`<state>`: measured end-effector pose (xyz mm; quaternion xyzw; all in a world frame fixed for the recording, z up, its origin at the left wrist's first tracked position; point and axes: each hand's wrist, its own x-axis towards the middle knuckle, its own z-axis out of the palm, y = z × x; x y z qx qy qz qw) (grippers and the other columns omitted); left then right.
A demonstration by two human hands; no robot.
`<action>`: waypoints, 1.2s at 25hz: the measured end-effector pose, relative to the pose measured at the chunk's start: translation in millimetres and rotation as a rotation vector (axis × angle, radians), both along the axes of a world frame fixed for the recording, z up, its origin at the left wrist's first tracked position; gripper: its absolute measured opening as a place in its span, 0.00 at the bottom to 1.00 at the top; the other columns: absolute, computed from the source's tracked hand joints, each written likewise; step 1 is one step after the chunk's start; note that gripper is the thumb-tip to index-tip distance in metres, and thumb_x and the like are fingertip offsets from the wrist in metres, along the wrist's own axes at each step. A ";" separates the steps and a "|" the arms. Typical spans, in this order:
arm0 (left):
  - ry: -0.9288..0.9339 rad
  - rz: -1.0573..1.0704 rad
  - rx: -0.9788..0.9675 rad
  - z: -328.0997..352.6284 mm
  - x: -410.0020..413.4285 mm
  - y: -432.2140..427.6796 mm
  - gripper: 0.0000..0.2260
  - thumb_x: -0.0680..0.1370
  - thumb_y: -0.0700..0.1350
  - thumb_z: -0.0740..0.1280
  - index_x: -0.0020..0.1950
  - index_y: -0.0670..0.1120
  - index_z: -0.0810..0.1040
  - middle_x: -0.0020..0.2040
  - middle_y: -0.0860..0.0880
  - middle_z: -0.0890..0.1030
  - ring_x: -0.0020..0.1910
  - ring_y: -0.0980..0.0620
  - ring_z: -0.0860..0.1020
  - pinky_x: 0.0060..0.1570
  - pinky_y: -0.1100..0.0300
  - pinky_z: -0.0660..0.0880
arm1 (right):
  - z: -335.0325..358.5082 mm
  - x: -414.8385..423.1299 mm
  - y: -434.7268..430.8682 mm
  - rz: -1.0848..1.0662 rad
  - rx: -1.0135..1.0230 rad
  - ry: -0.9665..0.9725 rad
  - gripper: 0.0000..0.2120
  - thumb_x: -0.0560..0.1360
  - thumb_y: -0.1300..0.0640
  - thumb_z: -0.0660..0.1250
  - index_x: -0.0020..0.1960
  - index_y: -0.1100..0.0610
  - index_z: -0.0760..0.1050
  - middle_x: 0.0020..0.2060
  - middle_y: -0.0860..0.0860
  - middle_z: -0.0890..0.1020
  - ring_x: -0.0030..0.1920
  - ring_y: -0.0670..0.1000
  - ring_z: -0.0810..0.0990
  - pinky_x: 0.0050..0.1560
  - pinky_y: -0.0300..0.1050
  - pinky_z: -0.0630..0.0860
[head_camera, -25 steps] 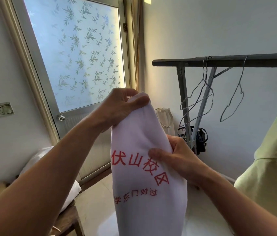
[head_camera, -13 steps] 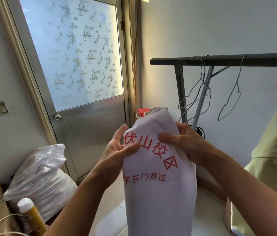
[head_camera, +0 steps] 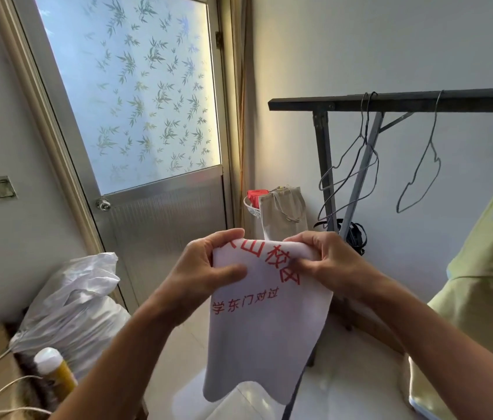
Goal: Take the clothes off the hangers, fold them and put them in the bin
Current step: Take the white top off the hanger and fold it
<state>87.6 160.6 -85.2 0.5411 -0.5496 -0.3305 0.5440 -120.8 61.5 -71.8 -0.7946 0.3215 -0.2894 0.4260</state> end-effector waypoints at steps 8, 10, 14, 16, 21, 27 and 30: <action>-0.506 0.128 0.038 26.1 24.0 2.3 0.10 0.73 0.52 0.73 0.46 0.46 0.83 0.47 0.47 0.77 0.44 0.50 0.80 0.39 0.60 0.80 | 5.5 -7.1 -5.7 0.094 0.187 -0.159 0.10 0.74 0.53 0.69 0.51 0.58 0.79 0.44 0.57 0.85 0.42 0.54 0.85 0.42 0.46 0.82; -0.243 0.065 0.019 24.6 26.6 1.3 0.18 0.69 0.55 0.74 0.49 0.43 0.83 0.48 0.44 0.79 0.42 0.49 0.82 0.36 0.62 0.78 | 6.6 -4.8 -3.2 0.119 0.327 -0.277 0.11 0.74 0.52 0.66 0.52 0.58 0.77 0.43 0.58 0.85 0.40 0.54 0.84 0.38 0.46 0.82; 0.338 0.005 0.087 7.2 15.1 -1.2 0.18 0.72 0.52 0.67 0.55 0.41 0.78 0.43 0.38 0.81 0.36 0.45 0.83 0.34 0.55 0.82 | 8.3 6.4 -2.0 0.091 0.382 -0.362 0.09 0.79 0.54 0.62 0.55 0.57 0.75 0.39 0.54 0.85 0.37 0.51 0.85 0.35 0.43 0.82; 0.471 -0.062 0.144 -11.3 15.0 -2.8 0.26 0.70 0.59 0.70 0.59 0.42 0.78 0.52 0.36 0.82 0.47 0.38 0.83 0.44 0.46 0.83 | 10.1 9.2 -3.8 0.077 0.388 -0.383 0.08 0.79 0.55 0.61 0.56 0.57 0.75 0.37 0.52 0.85 0.36 0.50 0.85 0.33 0.42 0.81; 0.461 -0.228 0.186 -43.3 3.9 6.9 0.34 0.58 0.54 0.83 0.59 0.41 0.80 0.59 0.37 0.81 0.58 0.36 0.80 0.51 0.47 0.80 | 10.1 9.4 -12.4 0.030 0.405 -0.391 0.09 0.80 0.55 0.61 0.55 0.58 0.76 0.37 0.52 0.85 0.36 0.49 0.85 0.33 0.41 0.80; 0.469 -0.026 0.132 -26.7 -6.4 4.7 0.15 0.71 0.42 0.70 0.55 0.37 0.81 0.52 0.39 0.85 0.48 0.42 0.84 0.42 0.55 0.82 | -5.1 -8.7 -22.5 0.120 0.753 -0.545 0.21 0.74 0.44 0.64 0.57 0.58 0.81 0.53 0.58 0.84 0.51 0.56 0.84 0.49 0.50 0.82; 0.450 0.014 0.095 -18.1 -9.7 2.9 0.13 0.72 0.43 0.69 0.53 0.37 0.81 0.48 0.41 0.85 0.42 0.45 0.85 0.37 0.57 0.81 | -28.0 -14.9 -8.3 0.366 0.960 -0.640 0.37 0.63 0.42 0.77 0.66 0.60 0.76 0.62 0.61 0.79 0.62 0.61 0.78 0.59 0.57 0.78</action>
